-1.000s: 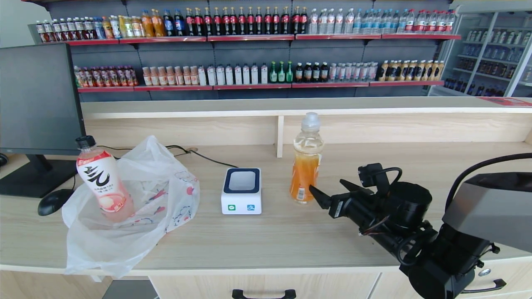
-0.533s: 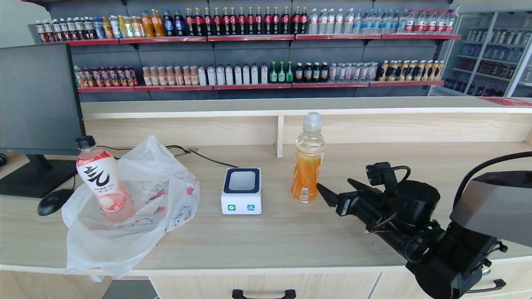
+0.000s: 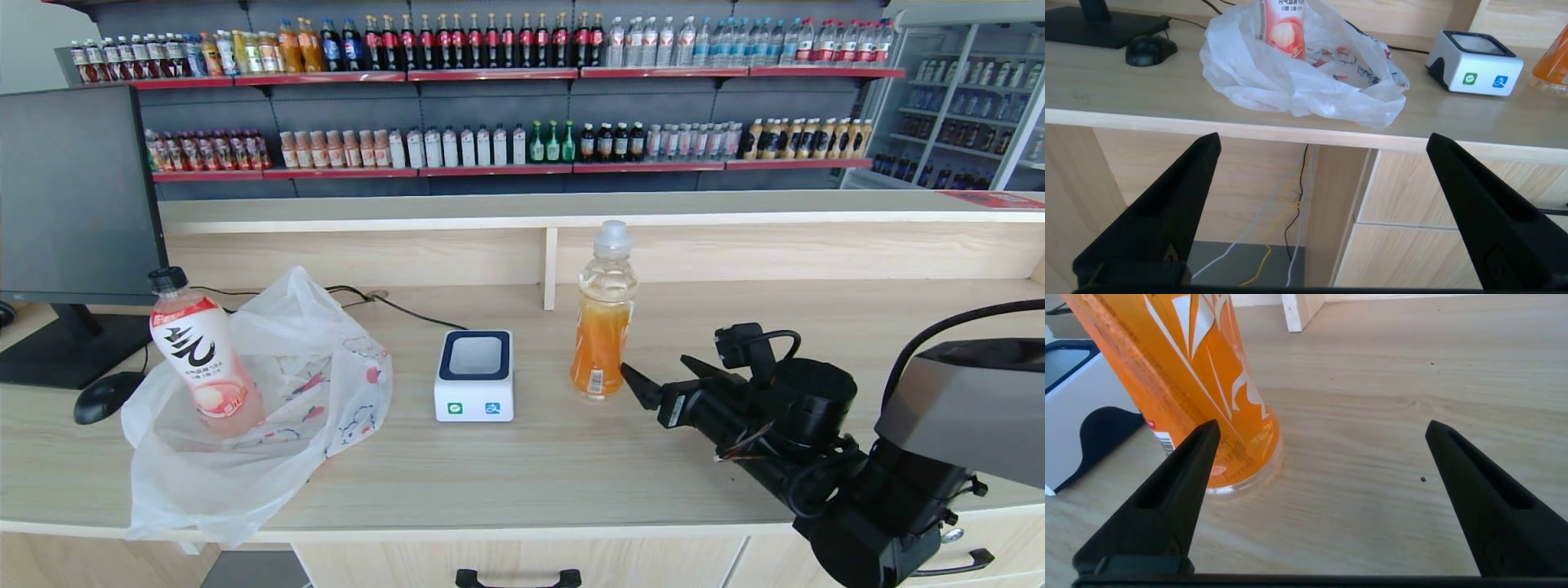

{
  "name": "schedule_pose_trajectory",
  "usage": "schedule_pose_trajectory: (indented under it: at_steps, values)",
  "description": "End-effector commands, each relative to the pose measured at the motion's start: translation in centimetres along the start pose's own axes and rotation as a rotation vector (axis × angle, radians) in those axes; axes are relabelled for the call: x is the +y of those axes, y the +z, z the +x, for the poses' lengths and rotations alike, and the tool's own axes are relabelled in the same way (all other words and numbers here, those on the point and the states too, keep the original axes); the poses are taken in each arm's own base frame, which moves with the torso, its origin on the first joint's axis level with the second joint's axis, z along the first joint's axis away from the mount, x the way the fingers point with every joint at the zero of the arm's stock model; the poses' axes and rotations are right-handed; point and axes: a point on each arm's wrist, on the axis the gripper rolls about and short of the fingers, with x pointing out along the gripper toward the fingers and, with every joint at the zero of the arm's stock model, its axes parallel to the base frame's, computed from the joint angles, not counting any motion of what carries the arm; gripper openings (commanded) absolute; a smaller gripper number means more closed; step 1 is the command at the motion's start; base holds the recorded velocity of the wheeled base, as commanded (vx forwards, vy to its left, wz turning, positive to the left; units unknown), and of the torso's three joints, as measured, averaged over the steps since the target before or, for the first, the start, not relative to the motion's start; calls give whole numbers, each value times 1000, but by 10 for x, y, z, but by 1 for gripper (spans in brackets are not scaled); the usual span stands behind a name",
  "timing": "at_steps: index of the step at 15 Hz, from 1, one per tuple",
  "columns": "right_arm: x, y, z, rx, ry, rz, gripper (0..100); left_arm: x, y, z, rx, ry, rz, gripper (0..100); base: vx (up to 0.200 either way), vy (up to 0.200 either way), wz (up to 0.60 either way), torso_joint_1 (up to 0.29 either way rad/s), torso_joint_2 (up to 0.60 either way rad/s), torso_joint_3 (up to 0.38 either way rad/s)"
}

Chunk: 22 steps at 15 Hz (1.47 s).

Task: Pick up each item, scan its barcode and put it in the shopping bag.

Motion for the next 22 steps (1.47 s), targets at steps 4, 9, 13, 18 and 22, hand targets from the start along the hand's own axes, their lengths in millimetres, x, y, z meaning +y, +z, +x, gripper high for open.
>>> schedule_pose_trajectory:
  at_steps: [4, 9, 13, 18, 22]
  values:
    - [15, -2, -1, 7, 43, -3, 100, 0, 0, 0, -1, 0, 1, 100, 0, 0, 0, 0, 0, 0]
    - [17, -2, 4, -6, 51, -2, 100, 0, 0, 0, -1, 0, 0, 100, 0, 0, 0, 0, 0, 0]
    - [12, 10, -7, -23, 37, -1, 100, 0, 0, 0, -1, 0, 0, 100, 0, 0, 0, 0, 0, 0]
    - [-26, 16, -1, -56, -76, 4, 100, 0, 0, 0, -4, 0, 0, 100, 0, 0, 0, 0, 0, 0]
    - [-44, 44, 28, -211, -107, 0, 100, 0, 0, 0, -4, 0, 4, 100, 0, 0, 0, 0, 0, 0]
